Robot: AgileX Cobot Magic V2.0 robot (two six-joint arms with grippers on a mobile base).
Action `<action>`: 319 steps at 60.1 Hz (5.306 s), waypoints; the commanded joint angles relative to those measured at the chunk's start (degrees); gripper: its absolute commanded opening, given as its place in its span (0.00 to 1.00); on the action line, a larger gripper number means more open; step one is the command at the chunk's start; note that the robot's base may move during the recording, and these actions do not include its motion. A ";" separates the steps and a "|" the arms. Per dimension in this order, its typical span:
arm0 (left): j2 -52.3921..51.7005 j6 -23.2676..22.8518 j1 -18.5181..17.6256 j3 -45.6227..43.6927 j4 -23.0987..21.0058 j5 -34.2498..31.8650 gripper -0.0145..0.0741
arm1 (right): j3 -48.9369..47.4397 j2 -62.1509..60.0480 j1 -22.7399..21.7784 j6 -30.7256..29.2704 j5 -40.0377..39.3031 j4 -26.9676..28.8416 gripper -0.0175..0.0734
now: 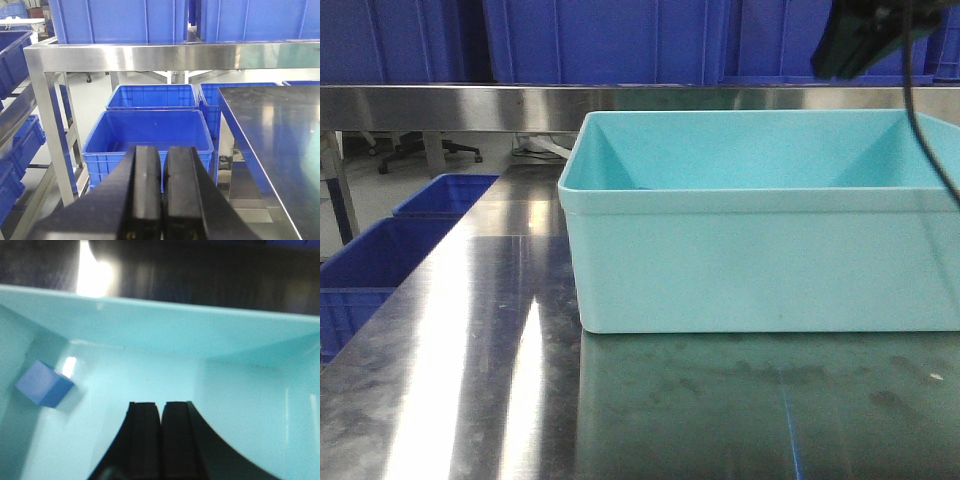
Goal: Pick red cube and place on left shelf
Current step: 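Lower the open right gripper into the light-blue bin over the red cube, then close the right gripper around the red cube, then lift the red cube up out of the bin with the right gripper, then hold the red cube raised in the right gripper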
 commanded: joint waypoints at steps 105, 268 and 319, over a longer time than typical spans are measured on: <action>-0.82 -0.12 -0.04 1.32 -0.07 -5.11 0.28 | -2.34 11.62 3.08 -0.01 5.50 3.19 0.82; -0.82 -0.12 -0.04 1.32 -0.07 -5.11 0.28 | 23.55 -46.57 3.02 -0.12 -20.19 0.57 0.25; -0.82 -0.12 -0.04 1.32 -0.07 -5.11 0.28 | 23.55 -46.57 3.02 -0.12 -20.14 0.57 0.25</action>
